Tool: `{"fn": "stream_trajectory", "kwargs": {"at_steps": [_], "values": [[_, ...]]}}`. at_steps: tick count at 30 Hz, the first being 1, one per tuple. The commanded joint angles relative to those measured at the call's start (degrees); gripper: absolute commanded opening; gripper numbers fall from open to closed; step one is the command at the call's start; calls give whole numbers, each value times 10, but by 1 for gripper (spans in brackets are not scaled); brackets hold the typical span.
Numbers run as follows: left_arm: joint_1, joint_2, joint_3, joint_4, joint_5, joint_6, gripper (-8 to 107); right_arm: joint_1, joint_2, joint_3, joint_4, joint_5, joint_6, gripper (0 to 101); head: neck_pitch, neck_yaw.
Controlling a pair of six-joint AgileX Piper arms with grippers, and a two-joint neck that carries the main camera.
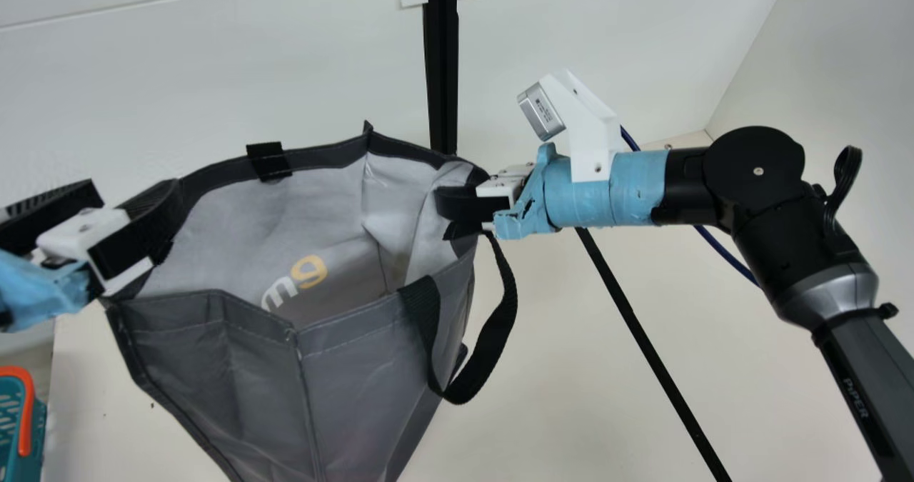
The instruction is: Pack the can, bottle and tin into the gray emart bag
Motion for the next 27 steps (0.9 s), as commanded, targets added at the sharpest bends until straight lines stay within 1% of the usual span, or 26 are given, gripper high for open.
{"fn": "stream_trajectory", "kwargs": {"at_steps": [1,9,15,20,27], "values": [[10,-8,5,4,0,-1,90,0,0,0,0,0,0,0,-13,0],[48,-45,34,31,-5,-22,90,0,0,0,0,0,0,0,-13,0],[68,-72,61,80,-7,-53,90,0,0,0,0,0,0,0,-13,0],[74,-91,83,147,-5,-87,90,0,0,0,0,0,0,0,-13,0],[68,-109,108,273,8,-150,90,0,0,0,0,0,0,0,-13,0]]}}
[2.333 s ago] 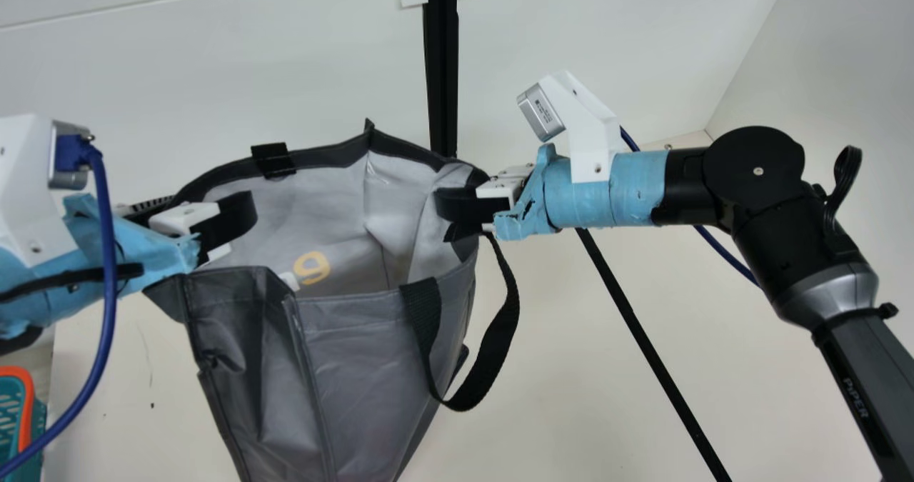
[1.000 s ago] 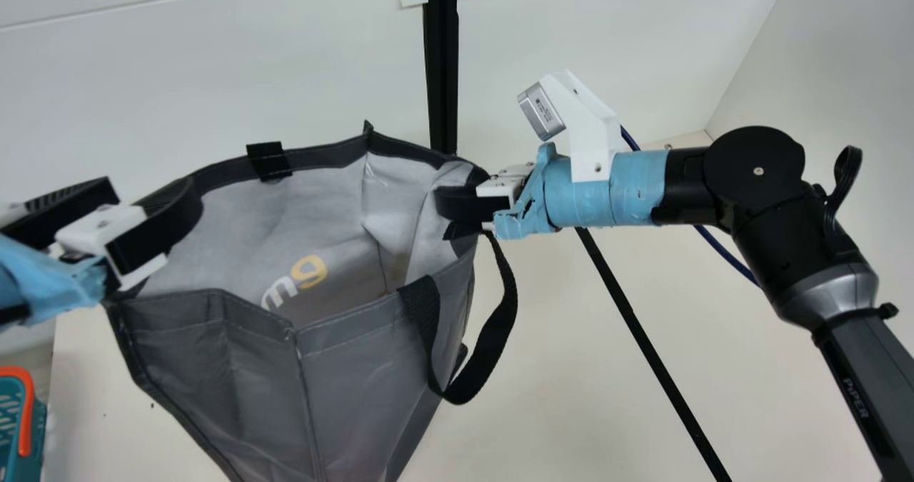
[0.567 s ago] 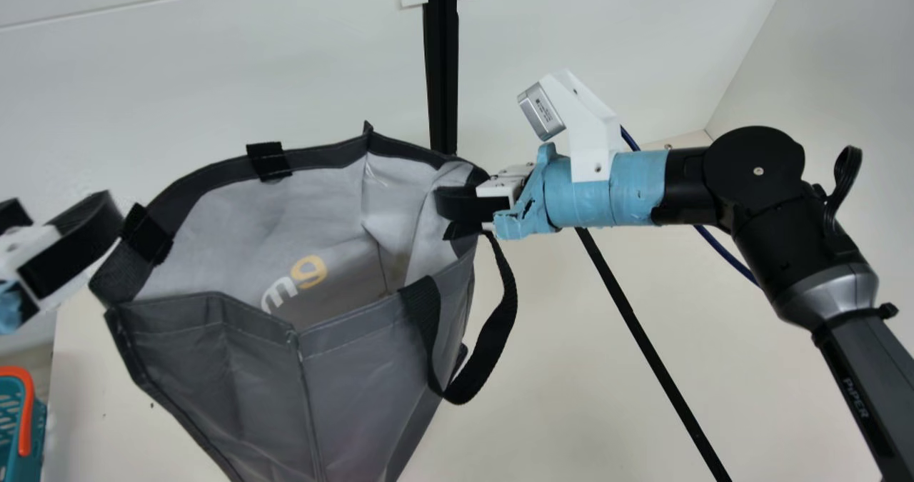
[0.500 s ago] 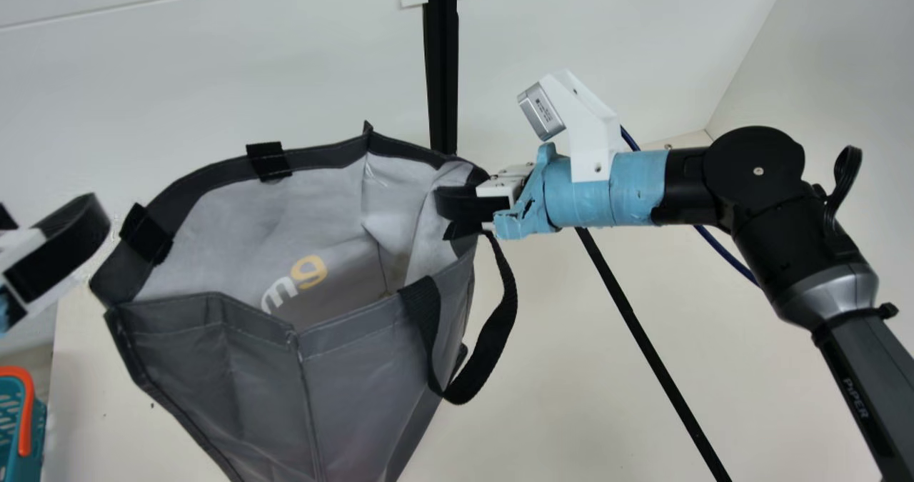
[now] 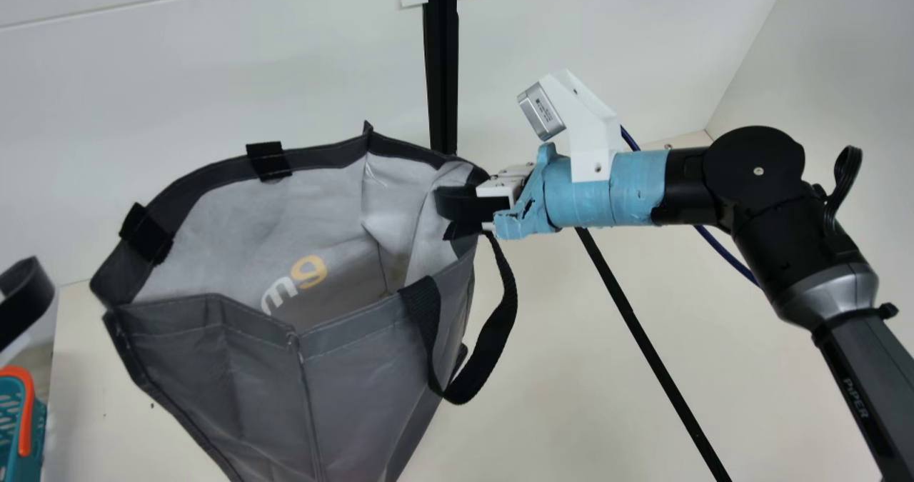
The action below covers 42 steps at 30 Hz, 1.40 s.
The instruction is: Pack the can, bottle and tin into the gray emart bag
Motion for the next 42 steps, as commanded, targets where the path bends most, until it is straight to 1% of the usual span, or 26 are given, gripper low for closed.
{"fn": "stream_trajectory", "kwargs": {"at_steps": [1,10,15,16,20,23,24,26,30,36,42], "values": [[-5,-4,4,70,5,-26,90,0,0,0,0,0,0,0,-13,0],[-38,-21,30,229,30,-119,90,0,0,0,0,0,0,0,-13,0],[-58,-34,47,305,46,-166,90,0,0,0,0,0,0,0,-13,0],[-54,-32,43,261,44,-151,90,0,0,0,0,0,0,0,-13,0],[-58,-34,47,303,47,-167,90,0,0,0,0,0,0,0,-13,0],[-58,-34,47,305,47,-167,90,0,0,0,0,0,0,0,-13,0],[-58,-34,47,305,44,-167,90,2,-15,10,-3,0,7,0,-13,0],[-58,-34,47,305,44,-167,90,1,-14,3,-9,-4,10,0,-13,0],[-58,-34,47,305,44,-167,90,-9,-12,-30,-39,-20,25,0,-13,0],[-58,-34,47,305,44,-167,90,-25,-5,-96,-121,-61,55,0,-13,0],[-58,-34,47,305,44,-167,90,-38,-1,-138,-194,-91,87,0,-13,0]]}}
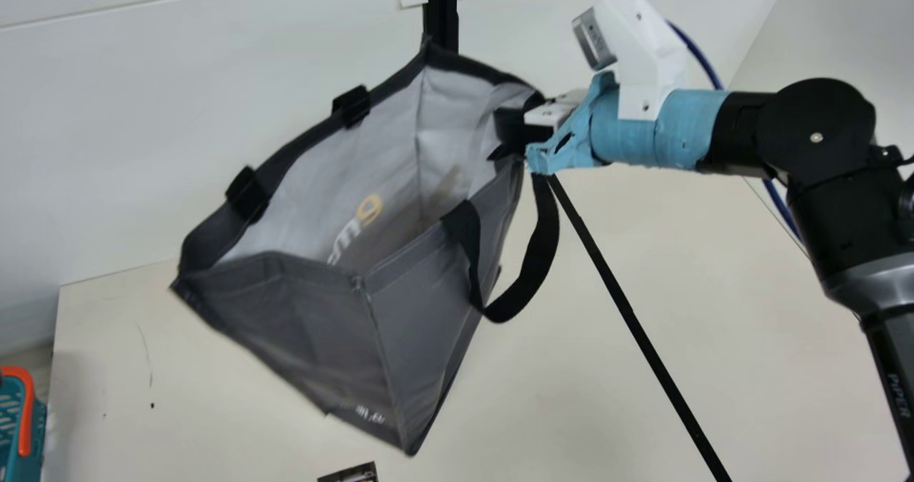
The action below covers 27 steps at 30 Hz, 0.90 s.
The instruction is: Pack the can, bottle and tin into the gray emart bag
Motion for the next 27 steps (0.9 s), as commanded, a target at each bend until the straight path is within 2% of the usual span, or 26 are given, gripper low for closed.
{"fn": "stream_trajectory", "kwargs": {"at_steps": [1,7,14,27], "values": [[0,0,0,0,0,0,90,-5,1,-13,-40,-12,14,0,-13,0],[0,0,0,0,0,0,90,-26,5,-37,-107,-34,62,0,-13,0],[0,0,0,0,0,0,90,-62,20,-67,-171,-42,119,0,-13,0],[0,0,0,0,0,0,90,-146,65,-141,-234,-31,181,0,-13,0]]}}
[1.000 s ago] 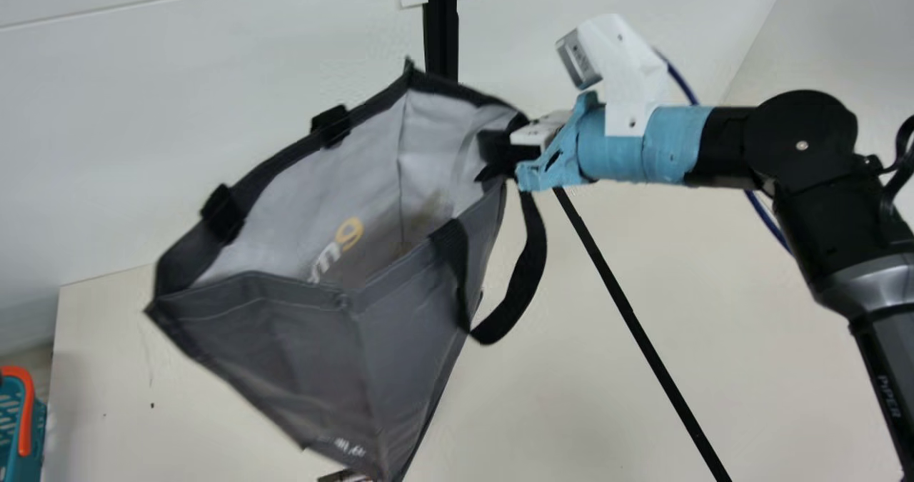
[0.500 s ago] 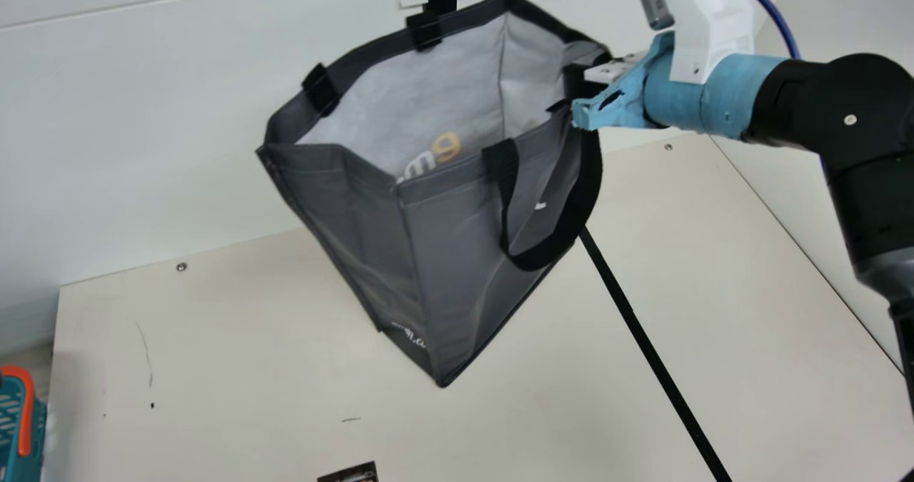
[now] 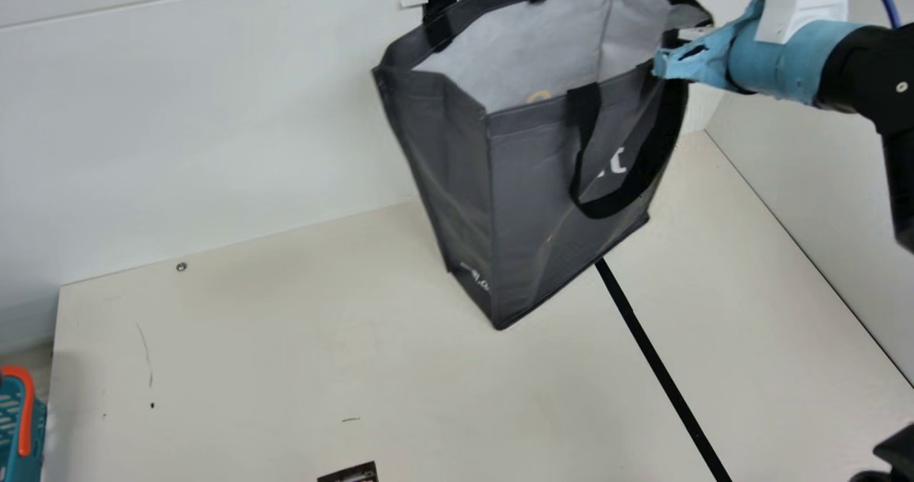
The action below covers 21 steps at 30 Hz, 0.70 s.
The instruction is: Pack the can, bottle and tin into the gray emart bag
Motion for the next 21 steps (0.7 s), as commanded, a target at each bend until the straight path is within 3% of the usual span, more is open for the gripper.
{"fn": "stream_trajectory", "kwargs": {"at_steps": [1,21], "values": [[0,0,0,0,0,0,90,-14,7,-11,-8,3,6,0,-13,0],[0,0,0,0,0,0,90,-138,95,-130,-66,23,44,0,-13,0]]}}
